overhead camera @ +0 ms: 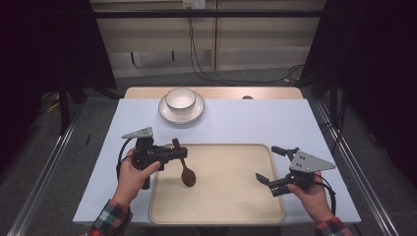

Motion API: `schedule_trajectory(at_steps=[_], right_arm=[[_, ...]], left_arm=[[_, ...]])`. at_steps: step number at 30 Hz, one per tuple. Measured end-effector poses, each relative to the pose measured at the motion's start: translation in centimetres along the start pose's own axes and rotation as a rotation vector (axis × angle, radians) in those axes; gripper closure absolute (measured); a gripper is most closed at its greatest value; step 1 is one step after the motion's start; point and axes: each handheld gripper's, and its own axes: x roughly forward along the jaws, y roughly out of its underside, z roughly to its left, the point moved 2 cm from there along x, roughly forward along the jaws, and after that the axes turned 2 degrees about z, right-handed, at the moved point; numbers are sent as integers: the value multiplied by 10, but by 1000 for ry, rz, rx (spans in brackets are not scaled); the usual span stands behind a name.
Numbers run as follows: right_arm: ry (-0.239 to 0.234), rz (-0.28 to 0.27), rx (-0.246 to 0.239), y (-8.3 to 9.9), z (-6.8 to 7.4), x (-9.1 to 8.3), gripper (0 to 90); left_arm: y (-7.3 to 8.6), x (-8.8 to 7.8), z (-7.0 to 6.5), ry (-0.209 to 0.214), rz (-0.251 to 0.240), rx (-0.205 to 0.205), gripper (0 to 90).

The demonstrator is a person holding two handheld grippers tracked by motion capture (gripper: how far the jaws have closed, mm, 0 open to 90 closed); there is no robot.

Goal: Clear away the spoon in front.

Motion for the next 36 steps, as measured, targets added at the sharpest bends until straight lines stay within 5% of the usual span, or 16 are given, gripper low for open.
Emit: schedule_trajectory(at_steps=[18, 31, 36], right_arm=[[-25, 18, 1, 2, 2, 3, 5], [-28, 23, 1, 2, 3, 5, 5], [-34, 26, -2, 2, 2, 5, 5]], left_arm=[[-8, -13, 12, -107, -97, 18, 595], [-12, -12, 21, -163, -121, 30, 562], [-13, -9, 23, -168, -120, 27, 650]])
